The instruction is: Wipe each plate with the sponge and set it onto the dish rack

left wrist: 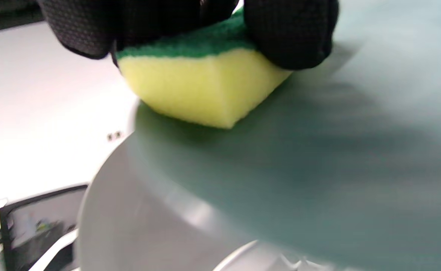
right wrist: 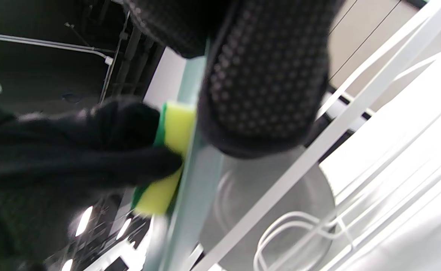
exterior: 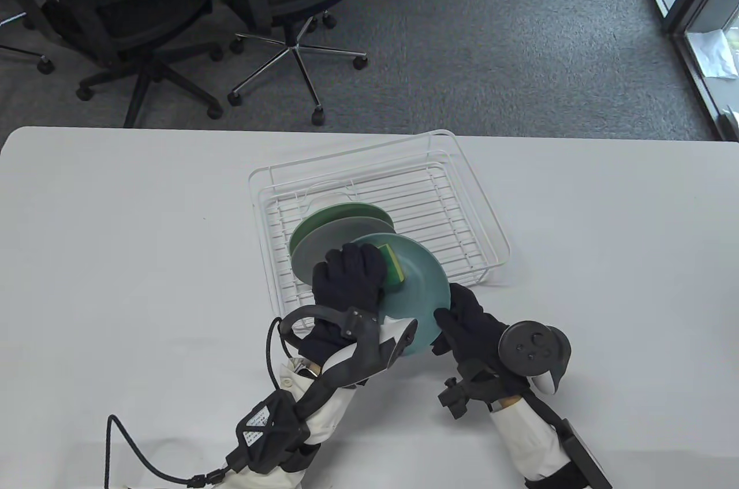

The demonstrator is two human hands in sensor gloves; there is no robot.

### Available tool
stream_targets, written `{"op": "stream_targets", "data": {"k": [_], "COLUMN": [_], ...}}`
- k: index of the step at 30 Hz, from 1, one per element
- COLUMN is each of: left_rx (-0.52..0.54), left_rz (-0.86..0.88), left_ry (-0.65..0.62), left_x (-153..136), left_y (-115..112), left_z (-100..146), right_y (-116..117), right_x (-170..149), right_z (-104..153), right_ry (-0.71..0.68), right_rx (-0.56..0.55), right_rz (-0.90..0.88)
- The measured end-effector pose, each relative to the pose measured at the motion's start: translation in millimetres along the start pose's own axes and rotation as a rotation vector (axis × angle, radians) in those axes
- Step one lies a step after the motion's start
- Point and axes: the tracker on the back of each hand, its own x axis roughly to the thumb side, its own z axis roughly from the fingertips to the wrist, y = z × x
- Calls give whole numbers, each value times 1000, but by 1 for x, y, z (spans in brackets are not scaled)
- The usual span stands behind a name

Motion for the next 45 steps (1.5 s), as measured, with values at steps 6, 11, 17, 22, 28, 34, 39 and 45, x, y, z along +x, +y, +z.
{"op": "stream_targets", "data": {"k": [6,11,17,22,28,34,39,45], "left_rx": [-169,-241,-145,4,34,27,59,141], "left_rz": [48,87,214,152,86,-25,121,557], "left_ry": [-32,-158,-338,-322,-206,-60,36,124], "left_x": [3,18,35,41,21,-9,-33,-61], "left_y": [-9,-3,6,7,2,-7,-8,-5], "left_z": [-5,-2,6,10,5,0,-1,3], "right_y": [-11,-14,-8,3,11,8,-5,-19], "right_x": [-13,-17,-18,-11,-3,-1,-19,-42], "right_z": [1,2,3,4,5,4,2,2], "right_ry": [80,109,109,75,15,7,96,228], "right_rx": [-91,-114,-79,-15,51,40,-46,-101], "right_rz": [-29,-50,-108,-139,-125,-90,-120,-333]}}
